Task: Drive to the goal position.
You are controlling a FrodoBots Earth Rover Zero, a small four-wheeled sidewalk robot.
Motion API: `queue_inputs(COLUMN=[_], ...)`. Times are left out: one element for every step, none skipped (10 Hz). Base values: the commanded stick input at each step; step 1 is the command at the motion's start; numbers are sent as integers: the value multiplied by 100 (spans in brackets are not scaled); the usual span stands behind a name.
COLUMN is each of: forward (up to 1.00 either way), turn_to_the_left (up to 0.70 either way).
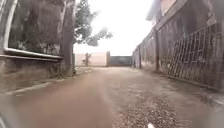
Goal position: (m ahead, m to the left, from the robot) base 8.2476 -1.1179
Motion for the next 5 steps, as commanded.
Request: queue_inputs(forward=[85, 85, 85, 85, 85], turn_to_the_left=[0, 0, 0, 0, 0])
